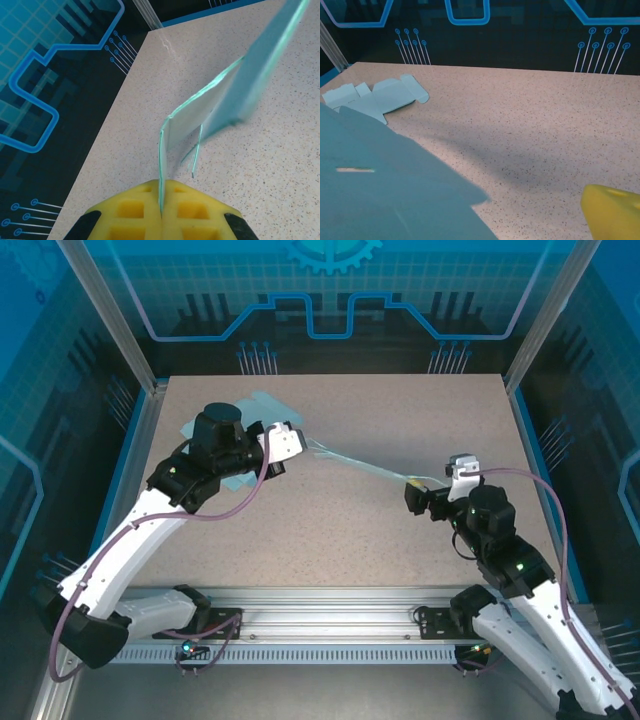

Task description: Fold the paper box

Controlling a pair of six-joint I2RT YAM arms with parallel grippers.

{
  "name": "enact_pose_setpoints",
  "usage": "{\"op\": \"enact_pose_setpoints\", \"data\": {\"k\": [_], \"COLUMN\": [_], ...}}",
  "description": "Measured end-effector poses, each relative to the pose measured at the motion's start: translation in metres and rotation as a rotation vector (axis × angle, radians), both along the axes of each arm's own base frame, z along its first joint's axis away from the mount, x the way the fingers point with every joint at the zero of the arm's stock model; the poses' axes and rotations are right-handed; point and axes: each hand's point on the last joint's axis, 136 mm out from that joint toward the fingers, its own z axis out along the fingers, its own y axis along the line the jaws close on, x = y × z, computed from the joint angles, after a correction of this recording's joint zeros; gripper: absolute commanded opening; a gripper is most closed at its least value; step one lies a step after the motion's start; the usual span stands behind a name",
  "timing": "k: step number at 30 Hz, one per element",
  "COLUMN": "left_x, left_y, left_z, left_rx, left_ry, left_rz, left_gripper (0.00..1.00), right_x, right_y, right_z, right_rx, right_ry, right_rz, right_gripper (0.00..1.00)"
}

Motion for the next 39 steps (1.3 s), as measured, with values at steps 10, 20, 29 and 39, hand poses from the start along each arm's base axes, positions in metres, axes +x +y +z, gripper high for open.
{"op": "enact_pose_setpoints", "data": {"k": [10,20,29,39], "left_x": [-0.002,0.002,0.009,-0.037], "left_y": [-0.001,-0.004,0.007,0.003], "left_z": [0.001,-0.006,-0.007,0.077], "left_rx": [-0.014,-0.04,-0.08,-0.226], "left_ry": [0.01,0.069,0.114,-0.065], "left_rz": [-0.008,0.007,0.043,-0.123], "left_gripper": [0.0,0.0,0.91,0.98], "right_x": [-0.018,-0.02,-0.014,-0.005], "right_y": [0.023,0.039,0.043,0.059], "right_z": [0.017,0.014,0.005,0.002], "right_rx": [0.039,0.022,-0.019,-0.038], "right_ry": [-0.115,-0.117,-0.08,0.043], "right_rz": [0.176,0.278,0.288,0.348], "right_gripper": [0.84,0.09,0.0,0.0]}}
